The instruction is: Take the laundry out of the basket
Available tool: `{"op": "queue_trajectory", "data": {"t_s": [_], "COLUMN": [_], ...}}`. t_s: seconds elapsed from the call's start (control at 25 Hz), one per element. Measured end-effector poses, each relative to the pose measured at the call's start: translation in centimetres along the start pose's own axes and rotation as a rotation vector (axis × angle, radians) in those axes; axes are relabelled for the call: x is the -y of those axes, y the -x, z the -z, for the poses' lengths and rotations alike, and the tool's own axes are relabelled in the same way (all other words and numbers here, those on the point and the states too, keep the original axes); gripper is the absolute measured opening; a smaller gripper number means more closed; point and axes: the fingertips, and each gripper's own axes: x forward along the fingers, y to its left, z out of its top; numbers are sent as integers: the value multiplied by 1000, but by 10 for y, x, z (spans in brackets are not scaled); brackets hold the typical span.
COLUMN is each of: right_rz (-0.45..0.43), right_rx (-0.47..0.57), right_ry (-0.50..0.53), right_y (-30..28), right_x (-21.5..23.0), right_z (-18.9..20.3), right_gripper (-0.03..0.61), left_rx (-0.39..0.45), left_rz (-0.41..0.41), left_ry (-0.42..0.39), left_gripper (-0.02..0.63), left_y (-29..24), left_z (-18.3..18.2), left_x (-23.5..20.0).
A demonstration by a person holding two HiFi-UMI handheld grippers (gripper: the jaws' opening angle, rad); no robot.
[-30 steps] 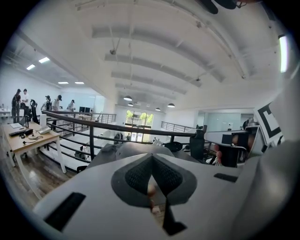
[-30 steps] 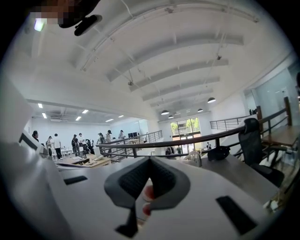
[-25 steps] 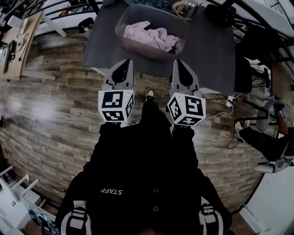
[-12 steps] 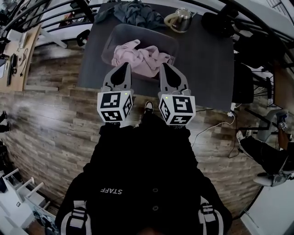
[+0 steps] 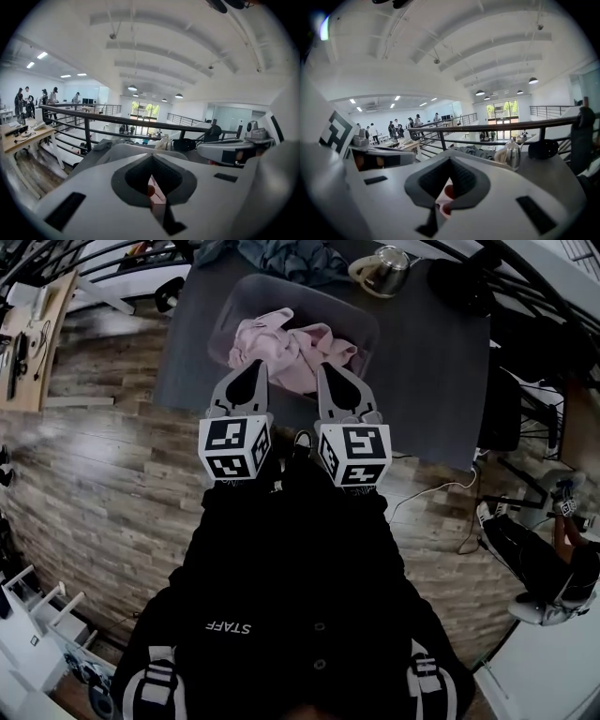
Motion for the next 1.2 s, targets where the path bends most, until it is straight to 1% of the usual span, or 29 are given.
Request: {"op": "queue_trajectory", "data": {"t_s": [0.16,0.32,0.56,0.76,1.04,1.12,1.2], "right_rz": [-21,-33,-25,-63,-146,-175,-200], "right_rx": [-54,-113,-181,-246,-342,-376,-411], "right_ry": [45,87,57,68,73,77,77], "right_y": [-23,-46,-81,-111,-144,-154,-162], "right_x": [-12,-14,-12,-10,-11,-10,-9], "right_z": [7,17,31,44,64,71,78], "right_gripper": [12,14,14,17,111,151,175], "left_rx": [-42,-87,-144,-212,-267,-285,-307], "left_rz": [26,33,40,54,69,75,73], "left_ry": [8,21,29,31,41,44,47], "left_gripper": [0,0,0,0,0,0,0], "left_y": [-15,-28,-47,-67,-93,-102,-110], "left_z": [8,17,27,36,41,42,45], "left_x": [-15,-33,-59,-73,-87,-89,-91]}}
